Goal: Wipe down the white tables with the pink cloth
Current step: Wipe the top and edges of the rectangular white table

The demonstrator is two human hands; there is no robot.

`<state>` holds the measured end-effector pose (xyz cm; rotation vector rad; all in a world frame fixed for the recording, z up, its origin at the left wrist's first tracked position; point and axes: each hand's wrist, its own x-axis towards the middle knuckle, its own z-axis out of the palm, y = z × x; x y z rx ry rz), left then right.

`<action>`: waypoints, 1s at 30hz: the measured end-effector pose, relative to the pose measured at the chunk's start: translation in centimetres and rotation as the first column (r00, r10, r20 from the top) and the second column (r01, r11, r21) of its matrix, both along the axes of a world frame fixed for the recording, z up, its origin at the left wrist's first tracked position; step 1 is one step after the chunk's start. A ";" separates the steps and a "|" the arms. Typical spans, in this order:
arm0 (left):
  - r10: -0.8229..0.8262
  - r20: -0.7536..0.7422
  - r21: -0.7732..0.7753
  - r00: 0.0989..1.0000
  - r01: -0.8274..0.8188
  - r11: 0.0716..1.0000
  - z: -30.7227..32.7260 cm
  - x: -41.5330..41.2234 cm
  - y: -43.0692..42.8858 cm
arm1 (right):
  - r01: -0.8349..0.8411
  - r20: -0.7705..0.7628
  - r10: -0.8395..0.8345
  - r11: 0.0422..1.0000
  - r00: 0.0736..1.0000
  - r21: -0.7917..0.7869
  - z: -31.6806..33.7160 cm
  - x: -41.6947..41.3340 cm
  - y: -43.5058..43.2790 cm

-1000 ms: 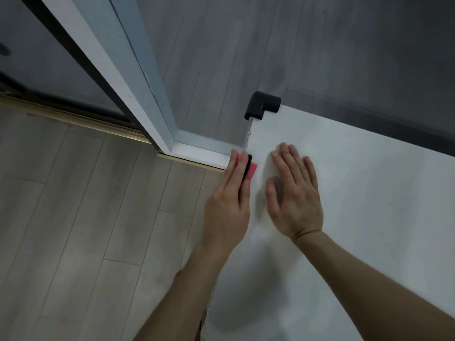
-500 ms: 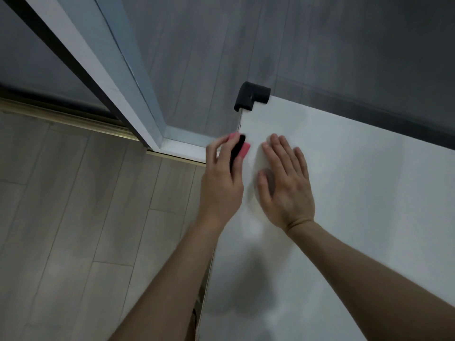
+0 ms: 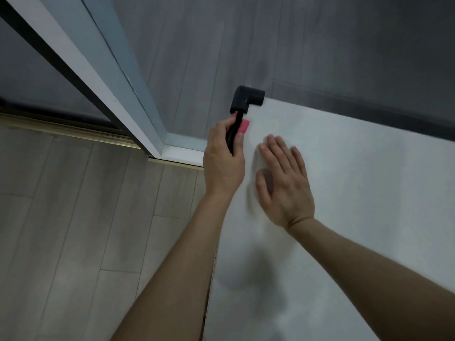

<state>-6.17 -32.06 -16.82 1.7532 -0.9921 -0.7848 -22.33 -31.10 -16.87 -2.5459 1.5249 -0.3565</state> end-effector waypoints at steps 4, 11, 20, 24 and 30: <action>-0.040 0.029 -0.007 0.999 0.040 0.999 0.0 -0.7 7.0 | 0.015 -0.003 -0.014 1.000 1.000 0.006 -0.1 0.0 0.0; -0.078 0.167 0.039 0.983 0.073 0.997 0.9 -0.4 4.1 | 0.017 0.013 -0.017 1.000 1.000 0.016 0.1 0.1 -0.1; -0.071 0.192 -0.008 0.979 0.074 0.997 0.6 -2.1 14.9 | 0.031 0.027 -0.032 0.999 0.999 0.033 0.8 0.4 0.1; -0.047 0.199 0.017 0.979 0.044 0.999 1.1 -1.8 10.8 | 0.034 0.041 -0.036 0.998 0.999 0.052 1.5 0.6 0.3; -0.079 0.207 -0.023 0.975 0.085 0.996 0.6 -2.6 19.8 | 0.038 0.019 -0.039 0.998 0.999 0.059 2.0 0.9 0.4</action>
